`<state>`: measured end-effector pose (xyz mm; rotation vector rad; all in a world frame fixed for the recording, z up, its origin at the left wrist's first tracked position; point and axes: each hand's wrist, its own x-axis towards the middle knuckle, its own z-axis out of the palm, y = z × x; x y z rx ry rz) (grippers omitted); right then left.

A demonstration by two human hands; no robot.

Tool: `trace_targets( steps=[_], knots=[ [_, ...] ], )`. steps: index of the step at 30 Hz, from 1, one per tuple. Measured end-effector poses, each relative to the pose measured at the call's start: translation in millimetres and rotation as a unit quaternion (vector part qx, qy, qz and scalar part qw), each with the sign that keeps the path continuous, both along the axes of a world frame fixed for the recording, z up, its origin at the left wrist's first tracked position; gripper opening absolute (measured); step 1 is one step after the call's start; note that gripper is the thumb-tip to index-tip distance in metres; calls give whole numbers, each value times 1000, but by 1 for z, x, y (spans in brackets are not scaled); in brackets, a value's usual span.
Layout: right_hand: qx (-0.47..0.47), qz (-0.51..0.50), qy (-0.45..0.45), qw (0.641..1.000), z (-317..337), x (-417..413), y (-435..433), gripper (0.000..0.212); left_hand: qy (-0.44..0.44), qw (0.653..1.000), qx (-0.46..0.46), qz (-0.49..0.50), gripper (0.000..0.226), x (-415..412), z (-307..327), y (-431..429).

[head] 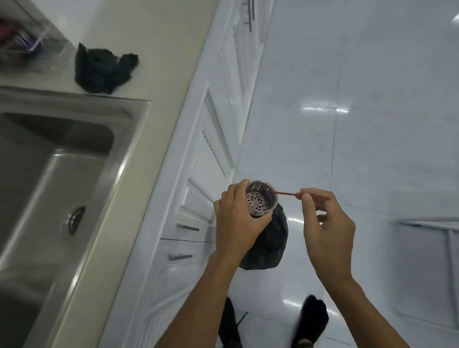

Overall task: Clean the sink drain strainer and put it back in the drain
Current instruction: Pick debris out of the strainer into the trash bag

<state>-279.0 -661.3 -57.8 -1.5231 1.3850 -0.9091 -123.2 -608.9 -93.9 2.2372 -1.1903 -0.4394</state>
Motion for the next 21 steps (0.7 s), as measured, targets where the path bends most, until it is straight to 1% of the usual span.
trace_targets(
  steps=[4, 7, 10, 13, 16, 21],
  knots=[
    [-30, 14, -5, 999, 67, -18, 1, 10, -2, 999, -31, 7, 81, -16, 72, -5],
    [-67, 17, -29, 997, 118, -24, 2, 11, -23, 998, -63, 10, 81, -20, 126, -11],
    [-108, 25, -45, 993, 167, -13, -2, 13, -50, 993, -99, 29, 82, -9, 177, -19],
    [-137, 48, -62, 987, 207, 17, -1, 13, -73, 987, -137, 48, 81, 17, 220, -18],
    [-154, 87, -83, 981, 234, 60, 11, 13, -89, 980, -160, 80, 82, 54, 249, 1],
    [-153, 183, -110, 965, 246, 147, 61, 11, -110, 968, -156, 163, 79, 132, 268, 74]
  ],
)
